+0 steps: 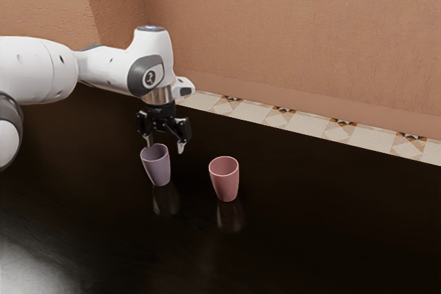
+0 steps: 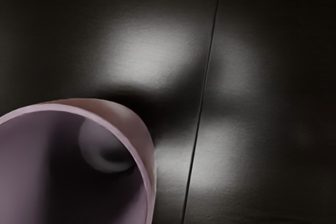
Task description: Place the left cup onto the right cup
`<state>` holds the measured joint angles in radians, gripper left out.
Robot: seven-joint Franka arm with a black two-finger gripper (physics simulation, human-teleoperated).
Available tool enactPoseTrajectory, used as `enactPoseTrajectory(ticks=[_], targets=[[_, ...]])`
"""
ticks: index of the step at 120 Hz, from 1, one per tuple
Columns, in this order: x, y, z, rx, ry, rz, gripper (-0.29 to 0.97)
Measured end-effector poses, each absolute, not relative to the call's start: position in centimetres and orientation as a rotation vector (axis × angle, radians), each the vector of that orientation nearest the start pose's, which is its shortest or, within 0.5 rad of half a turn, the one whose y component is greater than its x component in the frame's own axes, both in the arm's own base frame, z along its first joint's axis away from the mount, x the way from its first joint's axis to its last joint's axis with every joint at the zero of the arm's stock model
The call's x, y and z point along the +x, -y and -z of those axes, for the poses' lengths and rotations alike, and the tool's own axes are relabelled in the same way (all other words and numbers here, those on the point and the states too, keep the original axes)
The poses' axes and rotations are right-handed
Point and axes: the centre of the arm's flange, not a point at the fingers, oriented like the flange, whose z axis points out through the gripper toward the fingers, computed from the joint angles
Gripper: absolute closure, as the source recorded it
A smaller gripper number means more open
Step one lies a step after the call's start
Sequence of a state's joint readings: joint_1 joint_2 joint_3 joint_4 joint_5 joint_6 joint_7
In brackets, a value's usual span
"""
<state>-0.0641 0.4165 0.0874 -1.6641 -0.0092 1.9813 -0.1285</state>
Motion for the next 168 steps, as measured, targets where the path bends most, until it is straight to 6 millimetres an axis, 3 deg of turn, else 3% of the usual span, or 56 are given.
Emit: enactPoseTrajectory(ticks=[100, 110, 145, 168], targets=[[64.7, -1.6, -30.8, -3.095, 0.274, -0.223, 0.0], [64.7, -1.5, -30.4, -3.099, 0.28, -0.226, 0.08], [64.8, -1.5, -30.3, -3.109, 0.3, -0.218, 0.54], [64.8, -1.6, -30.4, -3.107, 0.31, -0.215, 0.71]])
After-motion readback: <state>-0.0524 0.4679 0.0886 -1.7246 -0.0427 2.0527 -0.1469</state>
